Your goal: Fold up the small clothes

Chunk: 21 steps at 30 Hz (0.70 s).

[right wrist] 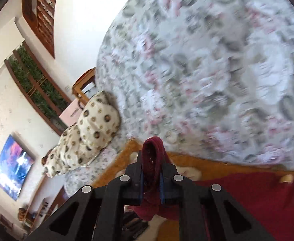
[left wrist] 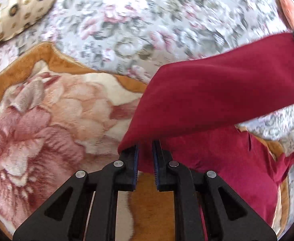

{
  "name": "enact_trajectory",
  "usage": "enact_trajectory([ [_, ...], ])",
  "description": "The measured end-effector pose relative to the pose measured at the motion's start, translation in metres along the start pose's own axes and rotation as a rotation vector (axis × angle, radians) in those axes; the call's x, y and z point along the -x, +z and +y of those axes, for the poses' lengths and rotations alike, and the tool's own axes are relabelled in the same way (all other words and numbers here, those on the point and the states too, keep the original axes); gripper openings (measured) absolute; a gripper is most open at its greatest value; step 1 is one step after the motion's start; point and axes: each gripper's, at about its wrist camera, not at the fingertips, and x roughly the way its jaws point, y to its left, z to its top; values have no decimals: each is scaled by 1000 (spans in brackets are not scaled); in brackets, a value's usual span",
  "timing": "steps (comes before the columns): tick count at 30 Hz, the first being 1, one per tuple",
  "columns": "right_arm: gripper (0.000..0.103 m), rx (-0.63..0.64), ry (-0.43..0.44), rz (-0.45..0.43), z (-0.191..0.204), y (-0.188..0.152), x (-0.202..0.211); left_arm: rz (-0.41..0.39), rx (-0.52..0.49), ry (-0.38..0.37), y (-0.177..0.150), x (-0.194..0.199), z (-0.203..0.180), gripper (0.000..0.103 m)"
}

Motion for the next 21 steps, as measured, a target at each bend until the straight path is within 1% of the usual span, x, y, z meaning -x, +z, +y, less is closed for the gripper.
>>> enact_trajectory([
  [1, 11, -1, -23, -5, -11, 0, 10, 9, -7, -2, -1, -2, -5, 10],
  [2, 11, -5, -76, -8, -29, -1, 25, 23, -22, -13, -2, -7, -14, 10],
  [3, 11, -11, -109, -7, -40, -2, 34, 32, -34, -19, -3, -10, -20, 10],
  [6, 10, -51, -234, 11, -92, -12, 62, 55, -86, -36, -6, -20, -44, 10],
  [9, 10, -70, -381, 58, -142, -32, 83, 87, -128, -56, -12, -32, -66, 10],
  [12, 10, -112, -477, 122, -187, -54, 92, 103, -172, -46, -17, -41, -86, 10],
  [14, 10, -142, -516, 142, -207, -68, 96, 106, -188, -42, -17, -43, -93, 10],
  [16, 10, -174, -524, 128, -220, -75, 106, 111, -196, -60, -17, -41, -97, 10],
  [18, 10, -158, -545, 111, -221, -76, 119, 110, -215, -77, -18, -35, -100, 10],
  [21, 10, -116, -634, 102, -221, -76, 136, 116, -242, -90, -25, -28, -99, 10],
])
